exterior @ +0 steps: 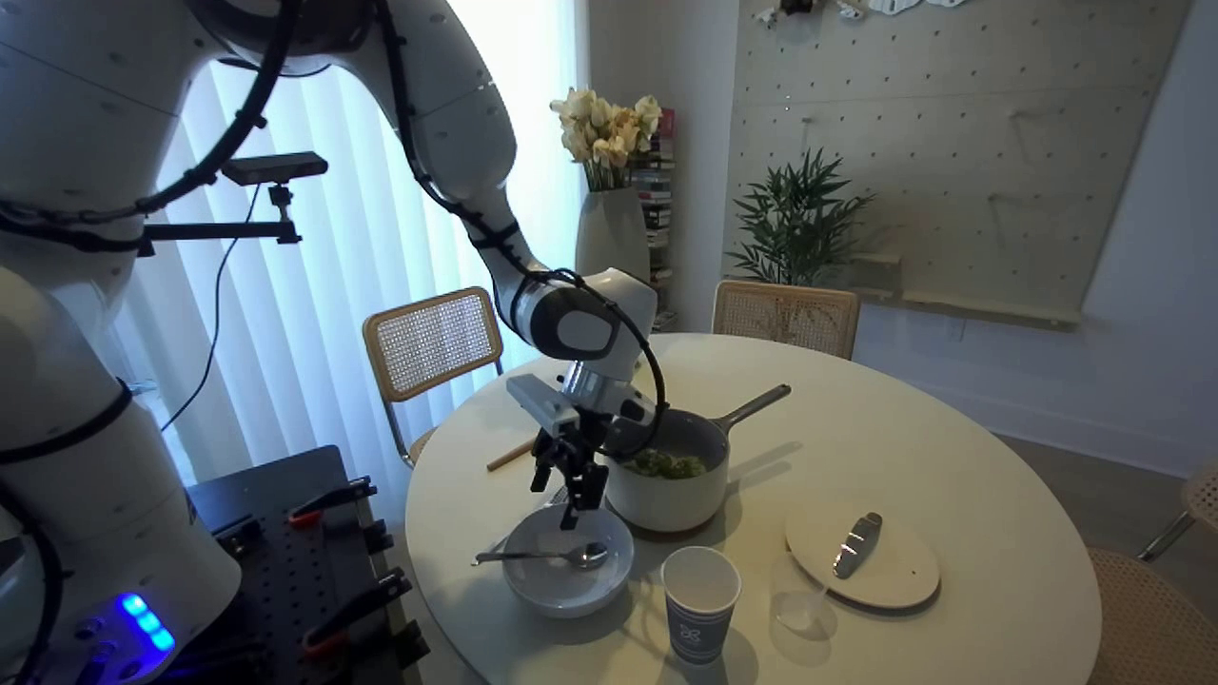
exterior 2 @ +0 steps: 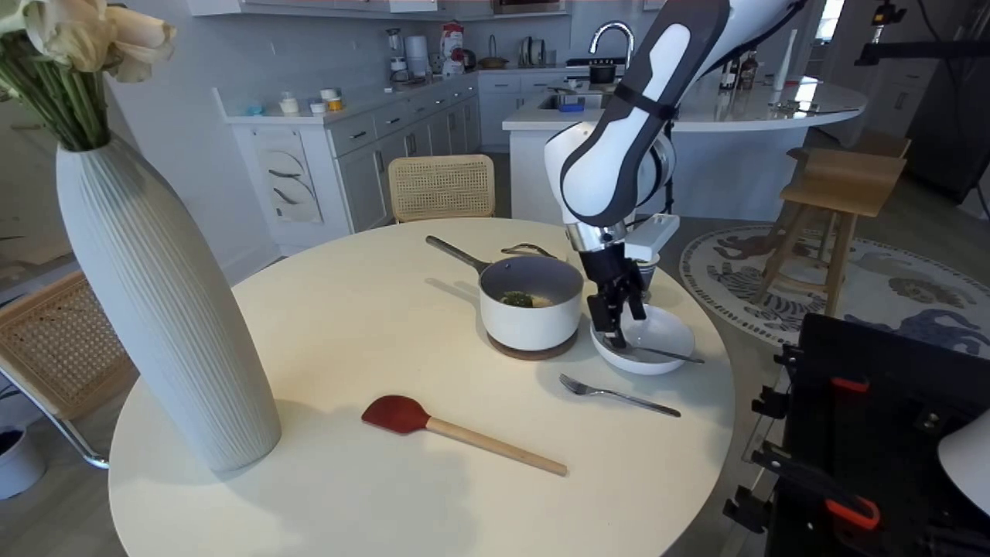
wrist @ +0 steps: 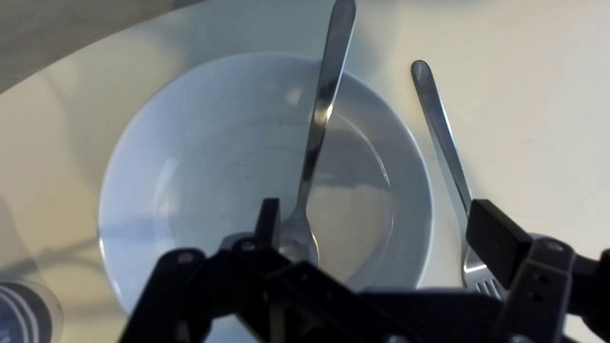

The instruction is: Put the spoon in the bowl

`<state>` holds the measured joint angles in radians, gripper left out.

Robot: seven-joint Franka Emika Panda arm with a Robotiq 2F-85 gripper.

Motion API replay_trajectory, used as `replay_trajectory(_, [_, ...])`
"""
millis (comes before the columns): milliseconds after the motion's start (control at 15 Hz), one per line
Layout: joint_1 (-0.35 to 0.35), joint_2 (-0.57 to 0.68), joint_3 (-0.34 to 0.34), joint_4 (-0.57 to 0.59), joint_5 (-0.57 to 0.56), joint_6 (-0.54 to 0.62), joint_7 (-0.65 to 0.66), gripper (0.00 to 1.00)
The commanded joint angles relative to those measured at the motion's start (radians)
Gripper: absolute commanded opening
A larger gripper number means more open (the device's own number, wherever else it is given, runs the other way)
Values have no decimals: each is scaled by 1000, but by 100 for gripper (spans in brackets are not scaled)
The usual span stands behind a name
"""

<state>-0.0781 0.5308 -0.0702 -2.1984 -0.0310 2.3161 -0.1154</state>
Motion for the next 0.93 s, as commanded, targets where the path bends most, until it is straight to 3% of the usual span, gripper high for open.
replay_trajectory(0, [19,-101,13,-68,-25,-4,8,100])
replay_trajectory(467, [62,-280,67,-223,-11,66,10,100])
replay_trajectory(867, [119,-485,100,-463,-15,346,103,100])
